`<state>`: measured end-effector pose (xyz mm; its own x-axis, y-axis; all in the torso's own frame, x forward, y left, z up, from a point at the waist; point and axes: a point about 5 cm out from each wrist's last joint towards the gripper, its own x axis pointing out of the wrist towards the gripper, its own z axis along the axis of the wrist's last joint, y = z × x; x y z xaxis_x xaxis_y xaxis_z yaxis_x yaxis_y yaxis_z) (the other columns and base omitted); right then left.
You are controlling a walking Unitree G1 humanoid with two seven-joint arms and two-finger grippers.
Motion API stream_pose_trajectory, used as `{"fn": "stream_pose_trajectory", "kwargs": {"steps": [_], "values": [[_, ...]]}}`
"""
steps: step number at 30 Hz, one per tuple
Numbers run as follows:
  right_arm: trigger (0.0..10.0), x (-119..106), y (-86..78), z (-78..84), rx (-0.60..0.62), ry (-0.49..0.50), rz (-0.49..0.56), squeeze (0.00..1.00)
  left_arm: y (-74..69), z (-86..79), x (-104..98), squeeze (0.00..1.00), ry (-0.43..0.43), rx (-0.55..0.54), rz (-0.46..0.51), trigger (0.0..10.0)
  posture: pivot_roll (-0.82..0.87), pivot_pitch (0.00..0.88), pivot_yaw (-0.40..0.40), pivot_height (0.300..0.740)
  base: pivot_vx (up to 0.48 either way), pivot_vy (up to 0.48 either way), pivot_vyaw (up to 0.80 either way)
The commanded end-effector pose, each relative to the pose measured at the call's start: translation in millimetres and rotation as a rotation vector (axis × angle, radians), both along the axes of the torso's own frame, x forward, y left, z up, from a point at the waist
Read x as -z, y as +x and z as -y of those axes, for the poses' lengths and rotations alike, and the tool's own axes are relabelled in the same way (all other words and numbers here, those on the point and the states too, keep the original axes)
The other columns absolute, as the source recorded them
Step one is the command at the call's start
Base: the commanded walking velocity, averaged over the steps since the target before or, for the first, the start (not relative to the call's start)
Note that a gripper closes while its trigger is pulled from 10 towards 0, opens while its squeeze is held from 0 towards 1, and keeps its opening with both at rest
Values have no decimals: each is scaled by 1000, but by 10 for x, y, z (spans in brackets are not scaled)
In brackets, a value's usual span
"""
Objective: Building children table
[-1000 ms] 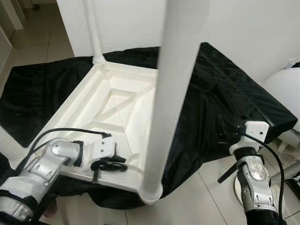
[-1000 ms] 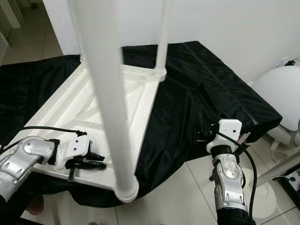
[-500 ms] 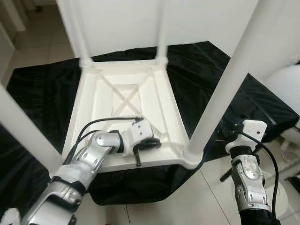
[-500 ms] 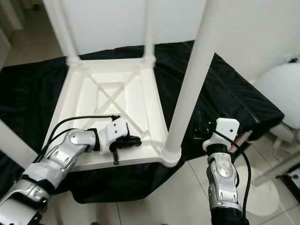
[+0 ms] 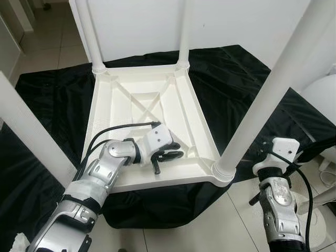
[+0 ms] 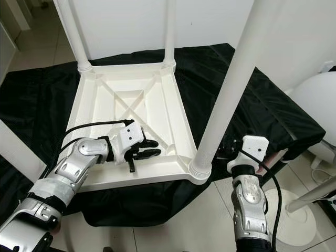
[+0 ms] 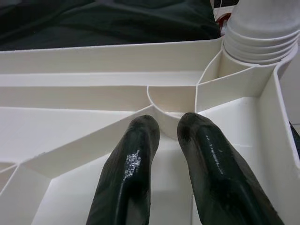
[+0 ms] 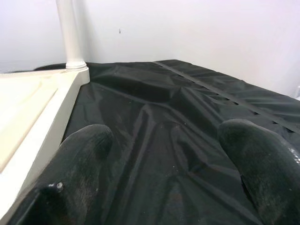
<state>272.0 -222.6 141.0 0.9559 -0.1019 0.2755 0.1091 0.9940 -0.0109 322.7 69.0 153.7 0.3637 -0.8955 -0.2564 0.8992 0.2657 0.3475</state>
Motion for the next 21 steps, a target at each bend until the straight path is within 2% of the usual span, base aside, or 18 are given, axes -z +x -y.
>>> {"fn": "stream_pose_trajectory", "kwargs": {"steps": [1,2,3,5,7,8,13,15,16,18,21], "values": [[10000,16,-103,35,-60,16,-18,945,82,-122,-88,0,-133,-320,104,10000,-95,41,50,740,0,0,0],[10000,16,-103,35,-60,16,-18,945,82,-122,-88,0,-133,-320,104,10000,-95,41,50,740,0,0,0],[10000,0,-198,69,-119,4,-26,1000,5,-155,-126,0,-176,-289,76,10000,-97,39,54,740,0,0,0],[10000,-27,-359,136,-236,-35,-71,1000,-146,-228,-219,0,-232,-224,83,10000,-95,37,54,740,0,0,0],[10000,-36,-412,164,-278,-37,-95,1000,-198,-251,-248,0,-240,-193,80,10000,-95,35,52,740,0,0,0],[10000,-46,-489,225,-320,-47,-123,0,-247,-269,-301,0,-248,-172,90,10000,-92,35,51,740,0,0,0],[10000,-61,-636,328,-389,-77,-174,0,-325,-277,-392,0,-250,-149,136,10000,-90,37,52,740,0,0,0],[10000,-24,-753,348,-473,-91,-228,0,-353,-263,-403,0,-245,-128,127,10000,-88,41,55,740,0,0,0],[10000,-24,-753,348,-473,-91,-228,0,-353,-263,-403,0,-245,-128,127,10000,-88,41,55,740,0,0,0],[10000,-23,-861,328,-564,-92,-269,0,-399,-252,-426,0,-243,-106,118,10000,-84,46,56,740,0,0,0],[10000,-97,-862,243,-639,-91,-253,0,-448,-241,-445,0,-240,-89,108,10000,-83,53,58,740,0,0,0]]}}
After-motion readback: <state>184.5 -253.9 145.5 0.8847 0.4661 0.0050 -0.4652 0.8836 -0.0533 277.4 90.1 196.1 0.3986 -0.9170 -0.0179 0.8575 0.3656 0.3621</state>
